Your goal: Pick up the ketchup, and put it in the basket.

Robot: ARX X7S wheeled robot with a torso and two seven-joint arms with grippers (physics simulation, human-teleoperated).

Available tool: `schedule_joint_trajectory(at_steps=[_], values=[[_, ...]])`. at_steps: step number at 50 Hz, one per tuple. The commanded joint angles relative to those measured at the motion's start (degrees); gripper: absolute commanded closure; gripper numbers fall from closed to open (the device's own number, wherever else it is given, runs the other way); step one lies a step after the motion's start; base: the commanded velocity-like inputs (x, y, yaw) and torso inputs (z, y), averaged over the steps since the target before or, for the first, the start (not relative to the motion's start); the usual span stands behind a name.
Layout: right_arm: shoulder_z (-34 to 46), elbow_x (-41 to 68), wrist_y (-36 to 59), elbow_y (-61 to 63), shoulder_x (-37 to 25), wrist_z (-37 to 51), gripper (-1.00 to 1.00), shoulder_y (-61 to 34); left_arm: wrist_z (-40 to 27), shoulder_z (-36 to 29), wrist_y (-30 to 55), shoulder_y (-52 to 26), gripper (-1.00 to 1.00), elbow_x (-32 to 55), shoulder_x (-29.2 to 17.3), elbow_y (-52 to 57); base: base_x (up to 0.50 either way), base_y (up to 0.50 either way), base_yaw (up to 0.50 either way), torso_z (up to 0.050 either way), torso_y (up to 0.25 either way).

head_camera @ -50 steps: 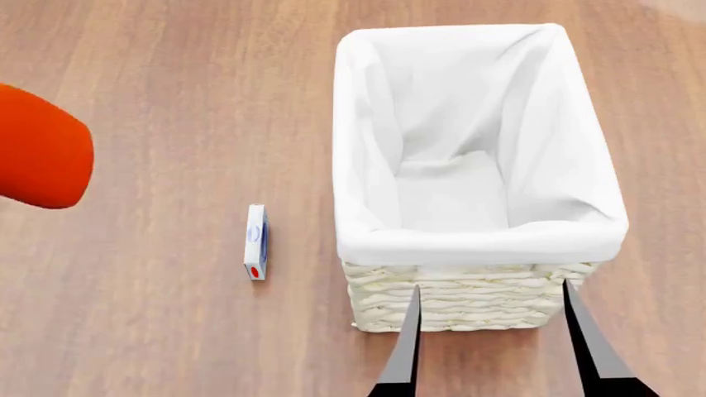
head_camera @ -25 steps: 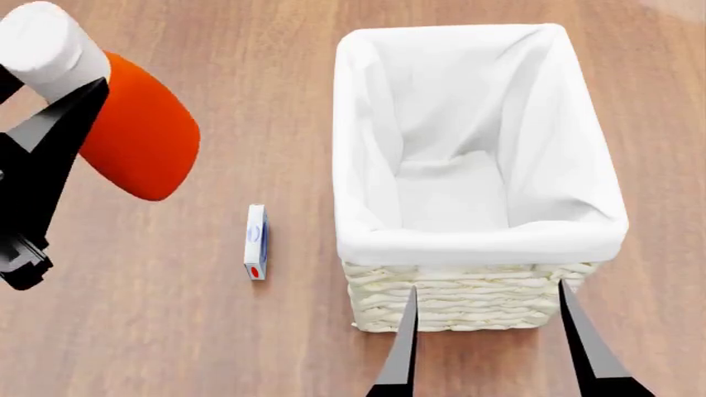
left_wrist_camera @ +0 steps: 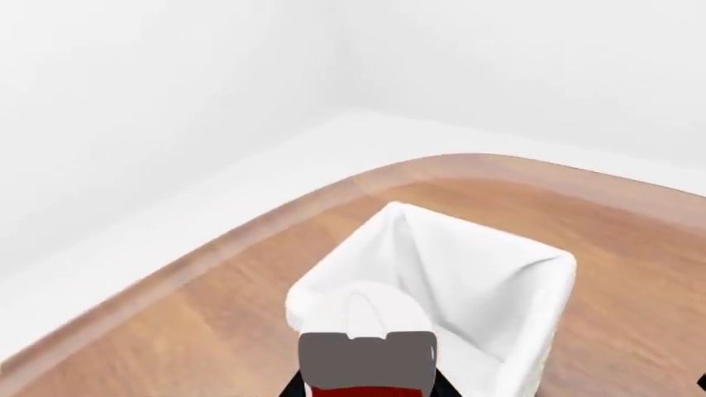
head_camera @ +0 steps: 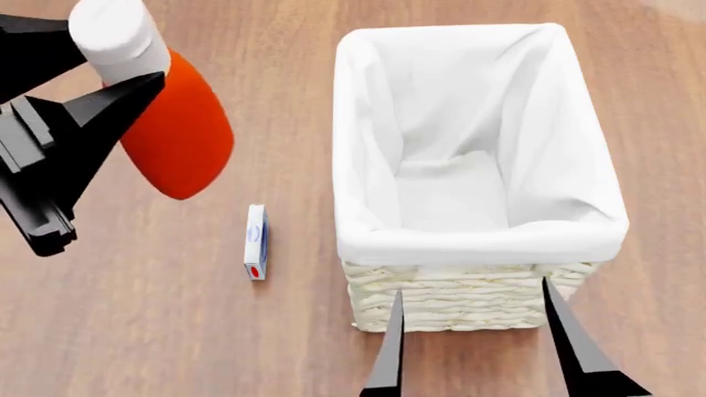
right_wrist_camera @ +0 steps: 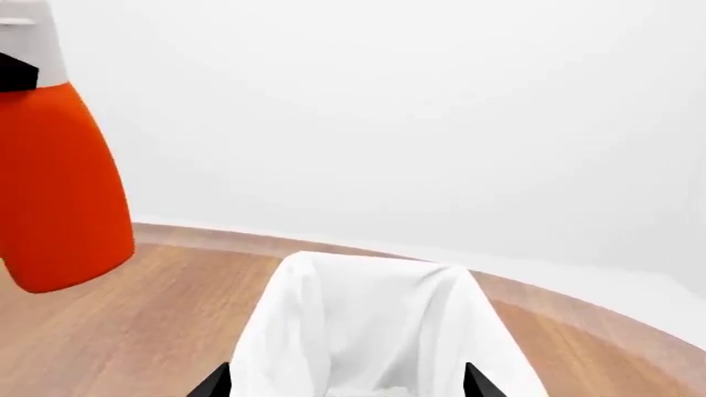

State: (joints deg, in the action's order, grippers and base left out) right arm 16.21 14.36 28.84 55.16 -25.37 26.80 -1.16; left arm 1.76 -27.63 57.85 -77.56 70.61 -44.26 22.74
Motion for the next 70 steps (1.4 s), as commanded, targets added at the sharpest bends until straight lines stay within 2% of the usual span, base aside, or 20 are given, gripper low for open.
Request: schedule_joint_trajectory(at_steps=[1, 3, 8, 11, 17, 23, 34, 41, 48, 70], values=[[-3.1, 9.0, 3.0, 3.3, -2.7, -3.2, -1.00, -2.8, 4.7, -2.0, 1.9, -5.1, 1.00, -0.4, 1.7, -3.9, 0.00, 0.00, 0.00, 0.000, 0.000], [-4.1, 12.0, 4.9, 4.3, -3.7, -3.5, -1.00, -4.5, 5.1, -1.9, 2.2, -5.8, 1.00, 0.4, 1.9, -3.5, 0.00, 0.00, 0.00, 0.000, 0.000], [1.2, 23.5, 1.4, 4.8, -16.1, 3.9, -1.00, -12.7, 7.5, -3.6, 3.5, -8.4, 1.00, -0.2, 2.8, -4.0, 0.00, 0.00, 0.00, 0.000, 0.000], [3.8, 28.9, -1.1, 4.7, -20.9, 5.5, -1.00, -16.5, 9.4, -4.4, 3.7, -9.2, 1.00, -0.5, 3.0, -4.2, 0.00, 0.00, 0.00, 0.000, 0.000], [4.7, 36.5, -3.6, 4.4, -26.1, 4.8, -1.00, -21.7, 13.7, -6.4, 4.0, -11.1, 1.00, -1.8, 3.3, -5.0, 0.00, 0.00, 0.00, 0.000, 0.002], [6.8, 37.9, 0.9, 3.7, -28.5, 4.5, -1.00, -27.1, 14.8, -7.4, 4.7, -12.4, 1.00, -2.1, 4.0, -6.0, 0.00, 0.00, 0.00, 0.000, 0.000], [9.9, 42.4, 8.4, 3.4, -29.1, 3.7, -1.00, -36.4, 16.3, -9.4, 7.5, -16.5, 1.00, -2.4, 5.8, -8.3, 0.00, 0.00, 0.00, 0.000, 0.000], [11.1, 43.8, 8.6, 2.6, -28.5, 1.9, -1.00, -37.8, 16.5, -9.4, 7.6, -17.3, 1.00, -2.2, 6.1, -8.7, 0.00, 0.00, 0.00, 0.000, 0.001], [10.5, 44.4, 4.7, 0.4, -26.8, 0.5, -1.00, -36.1, 15.7, -8.9, 7.5, -16.6, 1.00, -1.0, 6.2, -8.1, 0.00, 0.00, 0.00, 0.000, 0.000], [13.4, 39.9, 2.5, -3.2, -21.7, -1.7, -1.00, -35.4, 14.9, -8.8, 6.9, -15.5, 1.00, -0.3, 6.1, -7.8, 0.00, 0.00, 0.00, 0.000, 0.000]])
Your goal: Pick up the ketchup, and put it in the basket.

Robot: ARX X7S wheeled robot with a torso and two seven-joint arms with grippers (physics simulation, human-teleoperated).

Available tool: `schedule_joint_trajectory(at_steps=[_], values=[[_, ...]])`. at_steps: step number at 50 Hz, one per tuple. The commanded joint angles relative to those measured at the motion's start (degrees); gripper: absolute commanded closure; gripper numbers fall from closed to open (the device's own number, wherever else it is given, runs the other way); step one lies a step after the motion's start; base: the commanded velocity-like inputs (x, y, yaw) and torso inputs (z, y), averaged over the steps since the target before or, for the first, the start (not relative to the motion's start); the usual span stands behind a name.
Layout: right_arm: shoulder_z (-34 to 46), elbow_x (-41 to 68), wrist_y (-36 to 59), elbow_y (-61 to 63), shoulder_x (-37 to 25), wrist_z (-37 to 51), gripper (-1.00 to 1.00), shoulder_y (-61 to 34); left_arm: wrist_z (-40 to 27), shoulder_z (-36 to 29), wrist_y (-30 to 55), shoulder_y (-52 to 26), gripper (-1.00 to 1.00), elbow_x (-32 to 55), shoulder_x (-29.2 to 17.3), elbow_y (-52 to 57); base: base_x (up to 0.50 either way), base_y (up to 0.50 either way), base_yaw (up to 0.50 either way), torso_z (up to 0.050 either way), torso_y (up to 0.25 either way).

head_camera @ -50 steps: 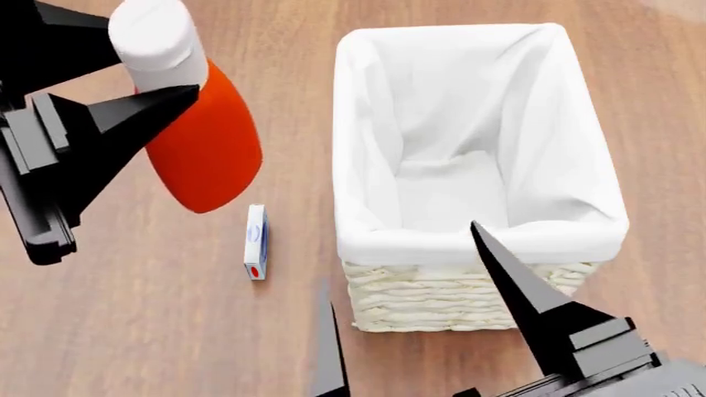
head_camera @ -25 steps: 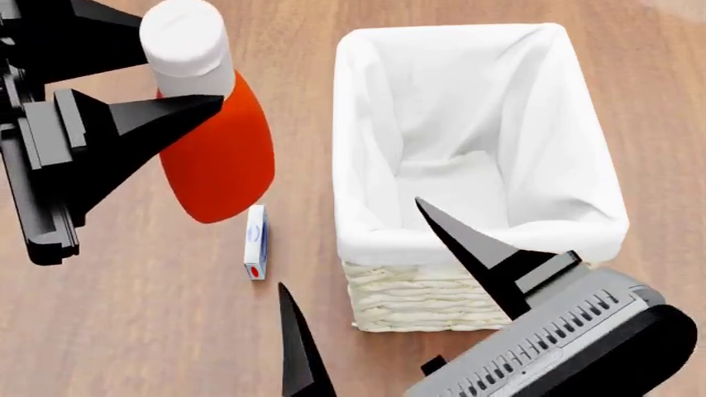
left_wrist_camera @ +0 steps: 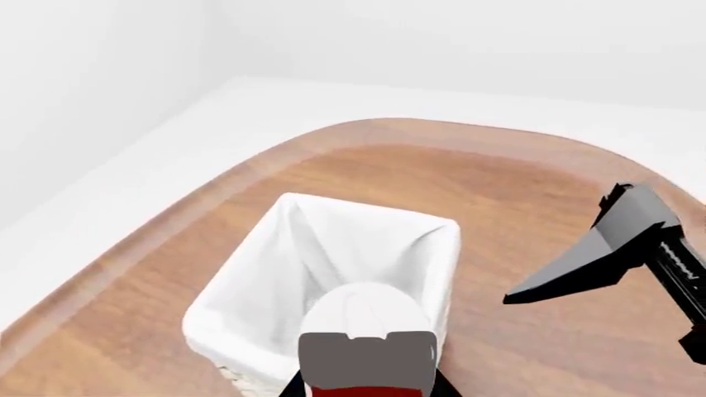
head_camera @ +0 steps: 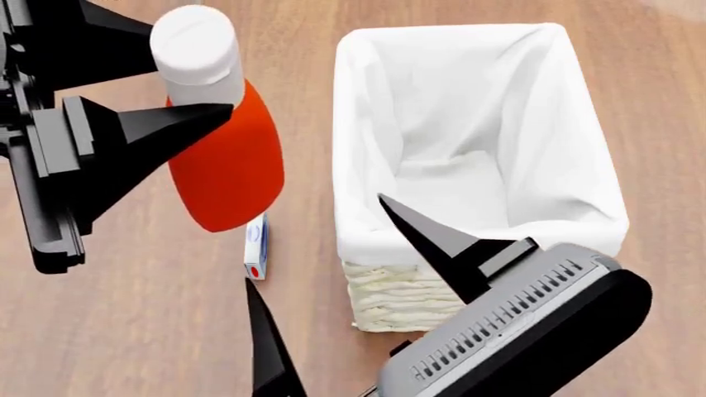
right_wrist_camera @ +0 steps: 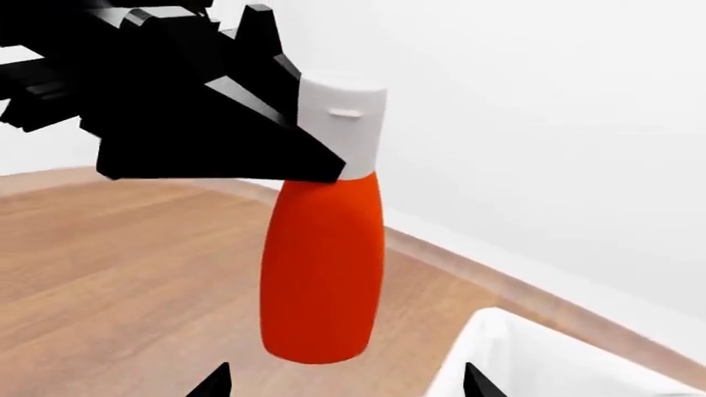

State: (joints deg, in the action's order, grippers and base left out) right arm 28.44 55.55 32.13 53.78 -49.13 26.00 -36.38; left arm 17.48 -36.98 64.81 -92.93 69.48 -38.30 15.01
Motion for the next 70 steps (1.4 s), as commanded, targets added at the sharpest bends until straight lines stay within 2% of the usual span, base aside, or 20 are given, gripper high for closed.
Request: schedule_joint_trajectory(at_steps=[1, 32, 70], values=[[1.3, -1.5, -0.9, -2.0, 2.3, -1.0, -1.00, -0.3, -0.8, 0.5, -0.1, -0.2, 1.00, 0.7, 0.2, -0.2, 0.00, 0.00, 0.00, 0.015, 0.000], [5.2, -5.6, -2.0, -8.9, 9.8, -4.1, -1.00, -3.6, -1.2, 0.7, -0.6, -0.2, 1.00, 1.6, 0.3, -0.2, 0.00, 0.00, 0.00, 0.000, 0.001], [6.8, -8.0, -4.8, -14.3, 13.9, -6.2, -1.00, -4.2, -1.6, 0.6, -1.5, 0.3, 1.00, 2.2, 0.4, -0.1, 0.00, 0.00, 0.00, 0.000, 0.000]])
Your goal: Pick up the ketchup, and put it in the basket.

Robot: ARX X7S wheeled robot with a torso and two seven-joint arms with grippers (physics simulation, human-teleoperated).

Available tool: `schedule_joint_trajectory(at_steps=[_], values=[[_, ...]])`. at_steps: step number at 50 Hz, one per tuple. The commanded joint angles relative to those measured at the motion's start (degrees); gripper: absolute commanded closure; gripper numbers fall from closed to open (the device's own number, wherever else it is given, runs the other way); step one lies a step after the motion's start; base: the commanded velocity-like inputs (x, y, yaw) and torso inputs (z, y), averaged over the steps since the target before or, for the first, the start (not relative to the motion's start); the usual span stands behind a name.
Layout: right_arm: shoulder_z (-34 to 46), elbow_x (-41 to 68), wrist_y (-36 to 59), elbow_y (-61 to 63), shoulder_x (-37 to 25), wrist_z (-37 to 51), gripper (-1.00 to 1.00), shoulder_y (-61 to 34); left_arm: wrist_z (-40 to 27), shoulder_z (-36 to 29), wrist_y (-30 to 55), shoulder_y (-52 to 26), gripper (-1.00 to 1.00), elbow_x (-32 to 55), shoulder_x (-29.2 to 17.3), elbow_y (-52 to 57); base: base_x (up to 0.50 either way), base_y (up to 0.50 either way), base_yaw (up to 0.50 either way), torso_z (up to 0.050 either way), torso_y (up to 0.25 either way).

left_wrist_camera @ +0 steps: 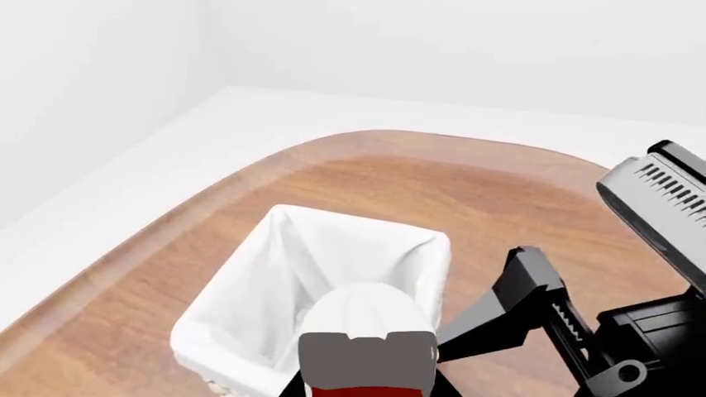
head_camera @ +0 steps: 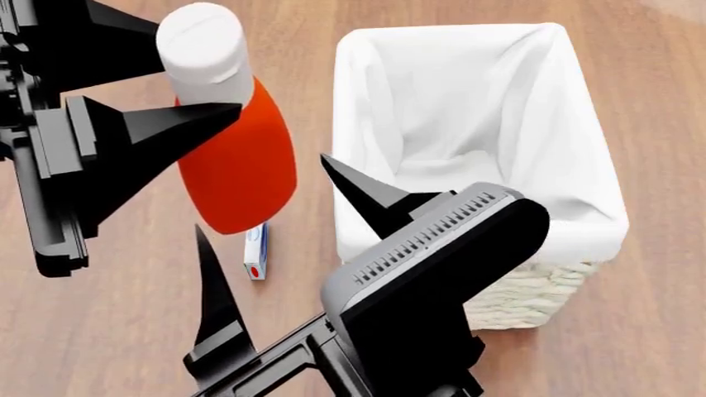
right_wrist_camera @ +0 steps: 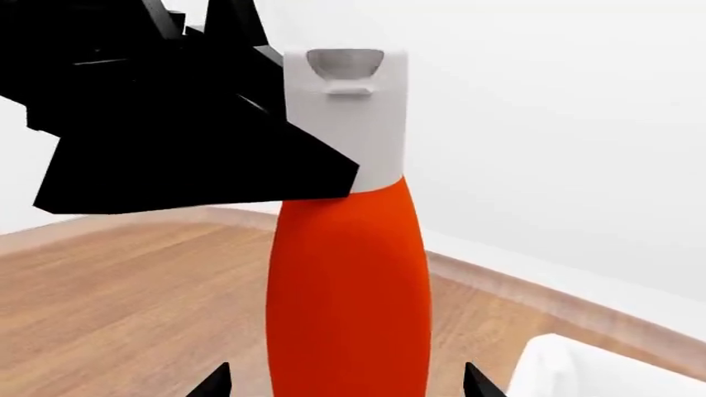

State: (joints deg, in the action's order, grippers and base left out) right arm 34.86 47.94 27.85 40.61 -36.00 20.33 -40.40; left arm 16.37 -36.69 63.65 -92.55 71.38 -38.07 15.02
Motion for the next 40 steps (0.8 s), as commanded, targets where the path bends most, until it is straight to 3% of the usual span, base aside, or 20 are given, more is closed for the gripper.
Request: schedule_joint_trajectory(at_steps=[1, 40], values=[[0.3, -0.3, -0.6, -1.2, 0.8, -0.5, -1.00, -0.3, -0.5, 0.4, -0.2, -0.3, 1.00, 0.5, 0.2, -0.2, 0.00, 0.00, 0.00, 0.000, 0.000], [1.5, -1.4, -1.7, -5.9, 3.2, -2.1, -1.00, -1.7, -1.1, 0.4, -0.4, -0.8, 1.00, 1.8, 0.8, 0.0, 0.00, 0.00, 0.00, 0.000, 0.001]])
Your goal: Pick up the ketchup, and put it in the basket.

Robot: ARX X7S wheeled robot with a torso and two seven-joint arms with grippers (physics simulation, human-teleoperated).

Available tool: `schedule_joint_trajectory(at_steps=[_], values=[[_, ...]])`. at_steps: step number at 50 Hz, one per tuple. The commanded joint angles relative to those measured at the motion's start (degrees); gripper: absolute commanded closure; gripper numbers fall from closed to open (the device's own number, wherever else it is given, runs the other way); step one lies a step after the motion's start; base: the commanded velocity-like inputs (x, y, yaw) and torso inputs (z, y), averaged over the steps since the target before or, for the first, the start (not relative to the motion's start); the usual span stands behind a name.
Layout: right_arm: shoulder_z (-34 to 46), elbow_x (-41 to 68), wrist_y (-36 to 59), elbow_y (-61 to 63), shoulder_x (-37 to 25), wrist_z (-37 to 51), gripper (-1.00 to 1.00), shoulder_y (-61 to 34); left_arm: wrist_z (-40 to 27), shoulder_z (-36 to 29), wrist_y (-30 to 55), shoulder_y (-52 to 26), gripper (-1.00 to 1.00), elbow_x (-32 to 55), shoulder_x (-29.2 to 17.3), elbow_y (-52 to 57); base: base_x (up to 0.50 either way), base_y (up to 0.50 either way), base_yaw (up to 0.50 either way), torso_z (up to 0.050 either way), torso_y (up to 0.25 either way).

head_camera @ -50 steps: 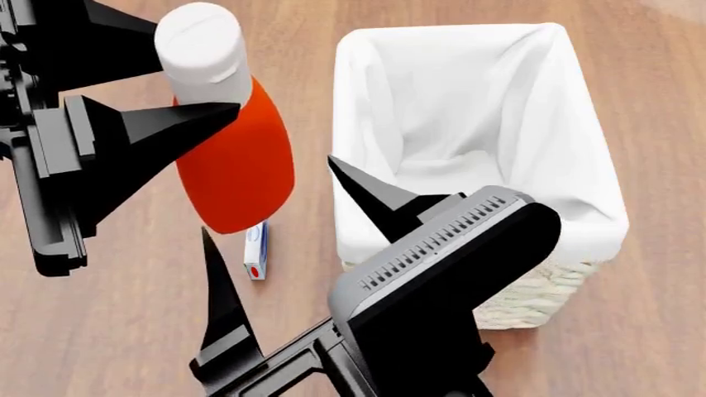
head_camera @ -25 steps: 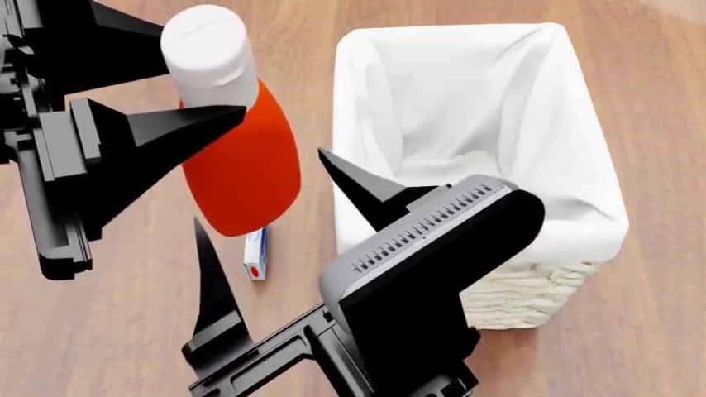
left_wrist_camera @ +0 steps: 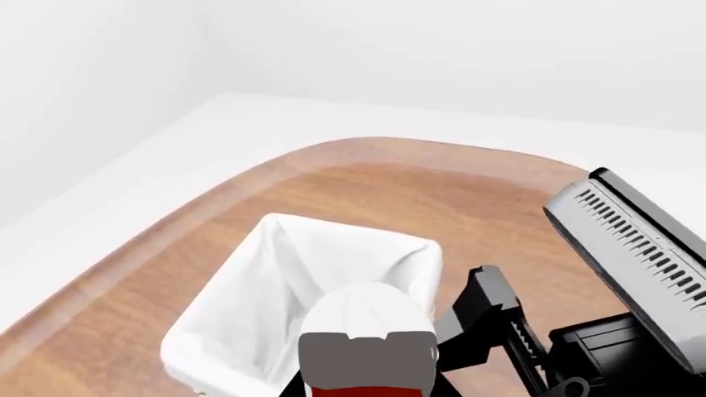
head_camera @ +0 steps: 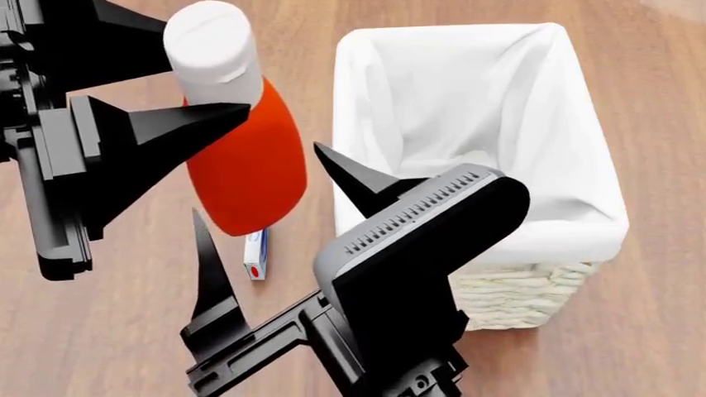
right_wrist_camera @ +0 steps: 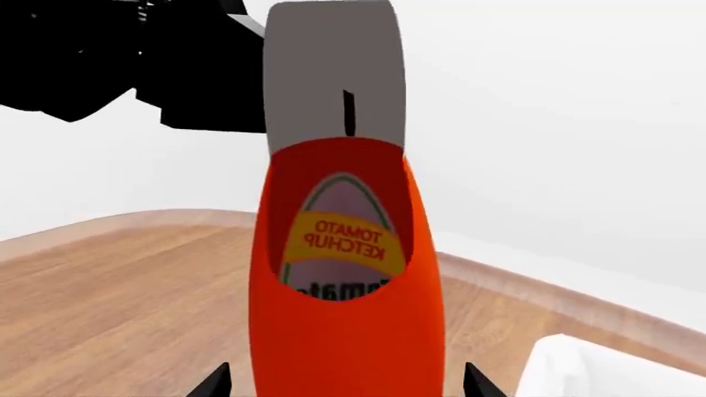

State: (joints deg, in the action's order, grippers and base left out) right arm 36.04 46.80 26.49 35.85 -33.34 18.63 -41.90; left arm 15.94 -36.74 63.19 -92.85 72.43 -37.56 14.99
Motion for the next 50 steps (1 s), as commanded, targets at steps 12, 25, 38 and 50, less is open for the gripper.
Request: schedule_joint_trajectory(at_steps=[12, 25, 38, 50], values=[[0.6, 0.1, 0.4, -2.2, 1.4, -0.7, -1.00, -2.0, -0.2, -0.2, -0.5, -0.1, 1.00, 0.2, 0.6, -0.2, 0.00, 0.00, 0.00, 0.000, 0.001], [1.1, -0.8, -0.3, -4.2, 2.2, -1.7, -1.00, -2.3, -0.4, -0.2, -0.5, -0.4, 1.00, 0.6, 0.6, -0.1, 0.00, 0.00, 0.00, 0.000, 0.000], [0.8, -0.6, -0.6, -4.9, 2.9, -1.0, 1.00, -2.3, -0.7, -0.1, -0.2, -0.8, 1.00, 1.1, 0.4, -0.1, 0.00, 0.00, 0.00, 0.000, 0.001], [0.8, -0.3, -0.9, -3.8, 2.7, -0.9, 1.00, -2.1, -0.8, -0.4, -0.5, -0.6, 1.00, 0.7, 0.3, -0.2, 0.00, 0.00, 0.00, 0.001, 0.000]])
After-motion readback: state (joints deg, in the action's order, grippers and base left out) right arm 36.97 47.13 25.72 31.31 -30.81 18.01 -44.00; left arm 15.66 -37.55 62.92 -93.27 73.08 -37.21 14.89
